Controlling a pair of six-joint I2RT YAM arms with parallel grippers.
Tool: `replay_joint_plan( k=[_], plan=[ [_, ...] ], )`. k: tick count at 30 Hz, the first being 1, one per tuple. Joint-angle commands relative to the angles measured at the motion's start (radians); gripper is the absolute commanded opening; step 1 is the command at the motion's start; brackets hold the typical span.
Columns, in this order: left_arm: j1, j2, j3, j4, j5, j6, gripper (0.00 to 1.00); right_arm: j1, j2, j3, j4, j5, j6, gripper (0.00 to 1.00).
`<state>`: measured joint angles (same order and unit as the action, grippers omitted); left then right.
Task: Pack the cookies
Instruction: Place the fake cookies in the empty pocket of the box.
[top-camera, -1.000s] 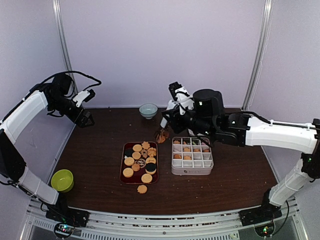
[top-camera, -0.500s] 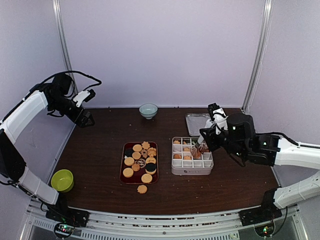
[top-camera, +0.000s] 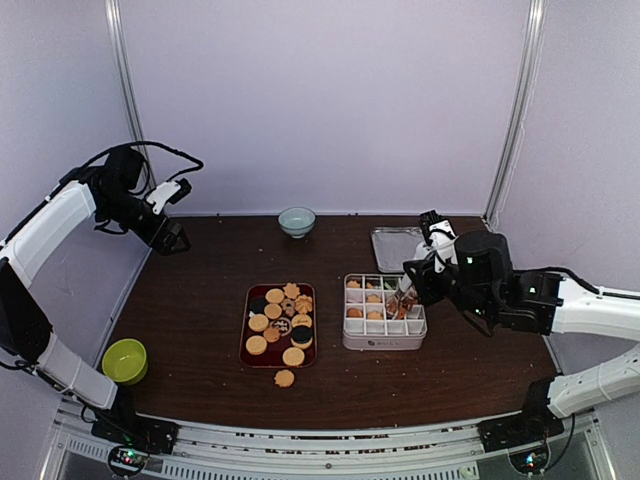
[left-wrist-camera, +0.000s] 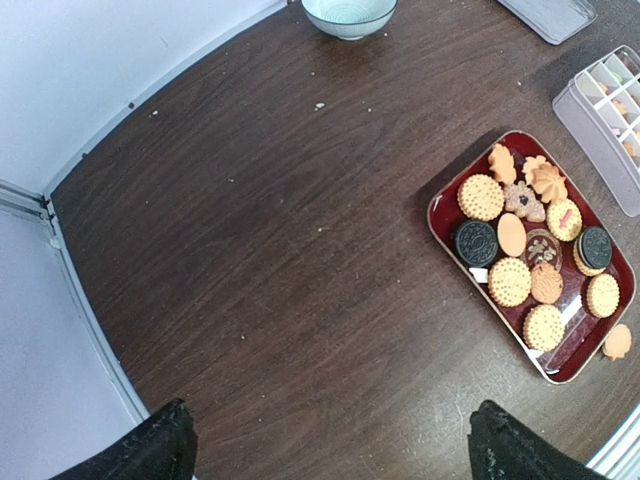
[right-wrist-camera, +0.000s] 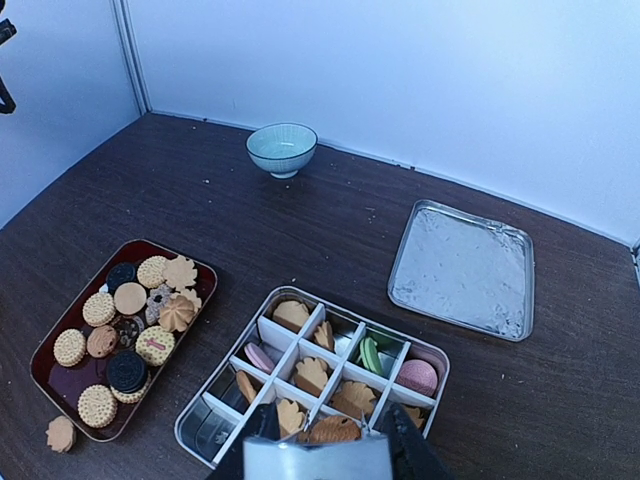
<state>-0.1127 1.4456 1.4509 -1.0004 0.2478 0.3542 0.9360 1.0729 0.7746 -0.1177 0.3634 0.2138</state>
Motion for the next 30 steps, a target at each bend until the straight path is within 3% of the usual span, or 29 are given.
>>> replay_joint_plan(
  k=[1, 10, 17, 30],
  plan=[
    [0.008, -0.001, 0.014, 0.008, 0.012, 0.004, 0.98, -0.001, 0.006, 0.026, 0.016, 0.000, 0.011, 0.34],
    [0.008, 0.006, 0.026, 0.008, 0.016, 0.003, 0.98, -0.001, 0.022, 0.084, 0.020, -0.040, -0.014, 0.43],
    [0.008, -0.001, 0.019, 0.006, 0.010, 0.004, 0.98, 0.001, 0.046, 0.107, 0.023, -0.067, -0.016, 0.43],
    [0.008, 0.001, 0.017, 0.006, 0.015, 0.005, 0.98, 0.000, 0.060, 0.078, 0.014, -0.031, -0.008, 0.25]
  ],
)
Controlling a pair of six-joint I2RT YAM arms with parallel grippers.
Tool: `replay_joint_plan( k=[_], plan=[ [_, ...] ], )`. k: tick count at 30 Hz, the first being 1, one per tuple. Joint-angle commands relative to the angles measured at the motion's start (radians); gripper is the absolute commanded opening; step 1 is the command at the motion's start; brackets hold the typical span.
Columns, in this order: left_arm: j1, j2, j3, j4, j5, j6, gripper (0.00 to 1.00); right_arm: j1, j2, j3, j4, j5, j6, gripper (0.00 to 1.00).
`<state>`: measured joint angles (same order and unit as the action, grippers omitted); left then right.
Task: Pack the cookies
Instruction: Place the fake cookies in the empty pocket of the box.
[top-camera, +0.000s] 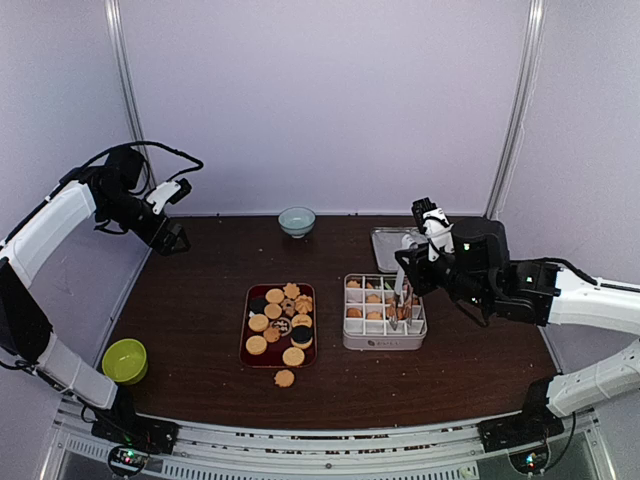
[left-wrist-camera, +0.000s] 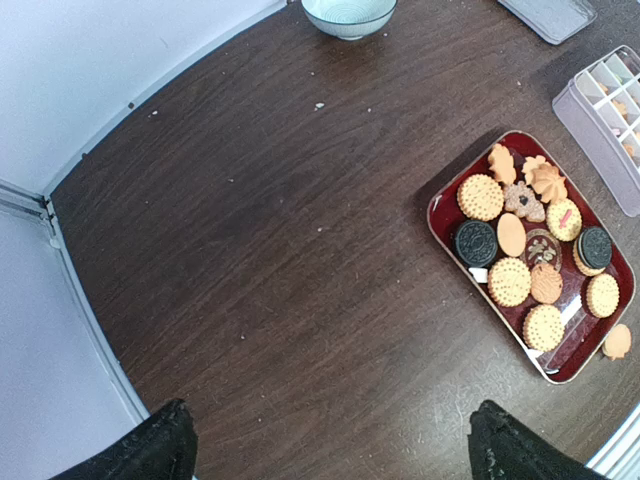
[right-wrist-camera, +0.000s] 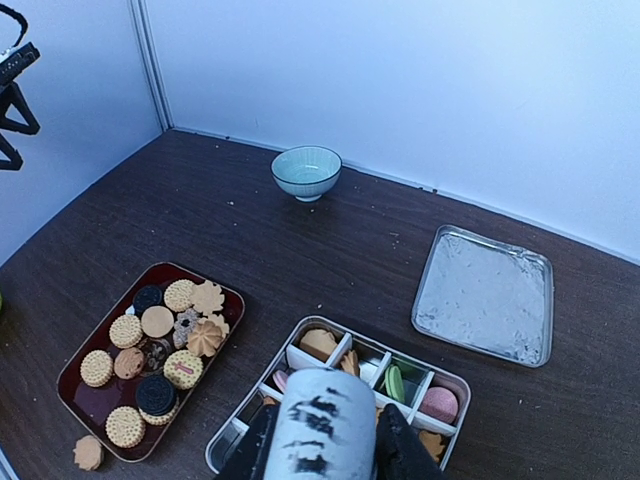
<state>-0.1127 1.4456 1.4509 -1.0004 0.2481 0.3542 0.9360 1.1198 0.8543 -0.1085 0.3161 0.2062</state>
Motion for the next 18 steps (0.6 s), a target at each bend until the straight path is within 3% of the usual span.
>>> replay_joint_plan(
  k=[1, 8, 18],
  plan=[
    [0.008, 0.000, 0.017, 0.006, 0.015, 0.004, 0.98, 0.000, 0.015, -0.004, 0.006, 0.018, -0.001, 0.23],
    [0.007, 0.000, 0.021, 0.006, 0.014, 0.003, 0.98, 0.000, -0.012, 0.013, 0.000, 0.041, -0.026, 0.18],
    [0.007, 0.003, 0.027, 0.003, 0.023, 0.002, 0.98, -0.002, 0.006, 0.086, -0.014, 0.046, -0.093, 0.23]
  ],
)
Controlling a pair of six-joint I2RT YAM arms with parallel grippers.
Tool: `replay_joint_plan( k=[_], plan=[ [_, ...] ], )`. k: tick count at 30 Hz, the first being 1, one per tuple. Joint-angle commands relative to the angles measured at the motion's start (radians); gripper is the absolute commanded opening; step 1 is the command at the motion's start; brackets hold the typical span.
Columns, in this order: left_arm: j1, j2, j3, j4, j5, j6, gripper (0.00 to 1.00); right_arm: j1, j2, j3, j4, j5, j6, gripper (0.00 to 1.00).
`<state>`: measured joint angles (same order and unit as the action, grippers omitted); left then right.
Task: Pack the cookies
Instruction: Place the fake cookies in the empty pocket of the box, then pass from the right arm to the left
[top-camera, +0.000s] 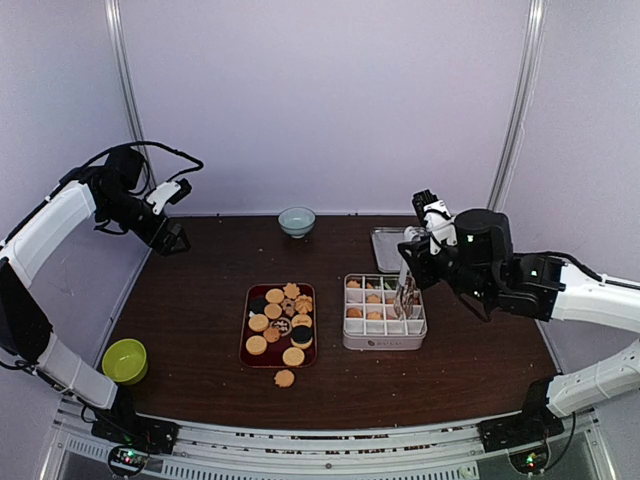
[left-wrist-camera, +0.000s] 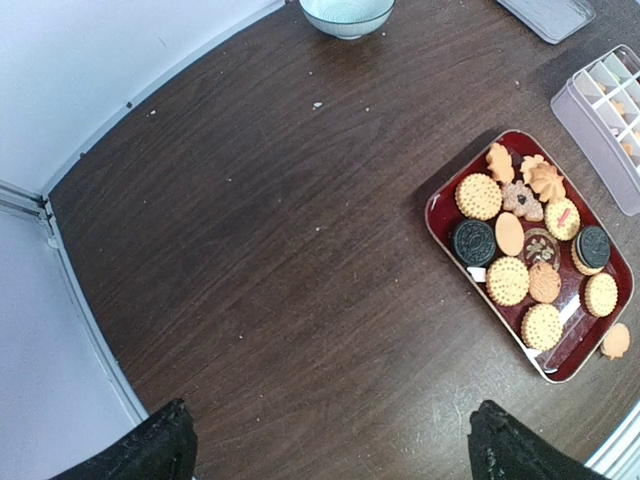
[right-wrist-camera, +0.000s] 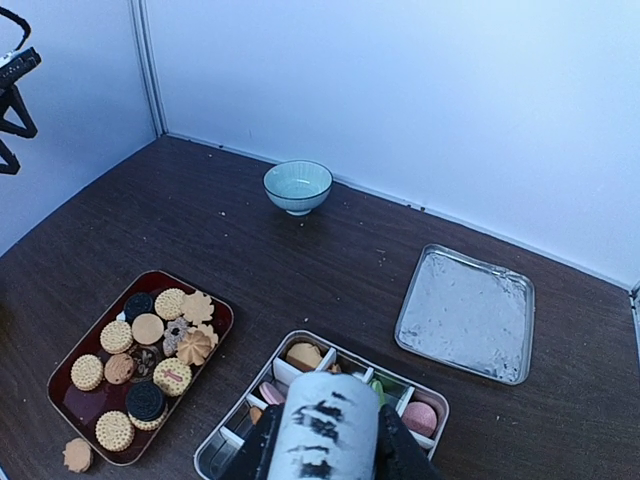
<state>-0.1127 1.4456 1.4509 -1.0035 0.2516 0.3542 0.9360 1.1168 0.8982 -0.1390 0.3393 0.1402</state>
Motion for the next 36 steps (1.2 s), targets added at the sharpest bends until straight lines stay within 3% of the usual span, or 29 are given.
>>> replay_joint_plan(
  k=[1, 11, 28, 36],
  plan=[
    [0.008, 0.003, 0.028, 0.005, 0.019, 0.002, 0.98, -0.002, 0.014, 0.042, 0.022, 0.025, -0.028, 0.23],
    [0.008, 0.006, 0.025, 0.004, 0.020, 0.002, 0.98, 0.004, 0.070, 0.127, 0.094, -0.083, -0.010, 0.20],
    [0.007, -0.023, -0.002, 0.001, -0.003, 0.006, 0.98, 0.187, 0.640, 0.618, 0.210, -0.335, -0.046, 0.18],
    [0.009, -0.035, -0.045, 0.006, 0.009, 0.024, 0.98, 0.187, 0.779, 0.684, 0.244, -0.392, -0.021, 0.17]
  ],
)
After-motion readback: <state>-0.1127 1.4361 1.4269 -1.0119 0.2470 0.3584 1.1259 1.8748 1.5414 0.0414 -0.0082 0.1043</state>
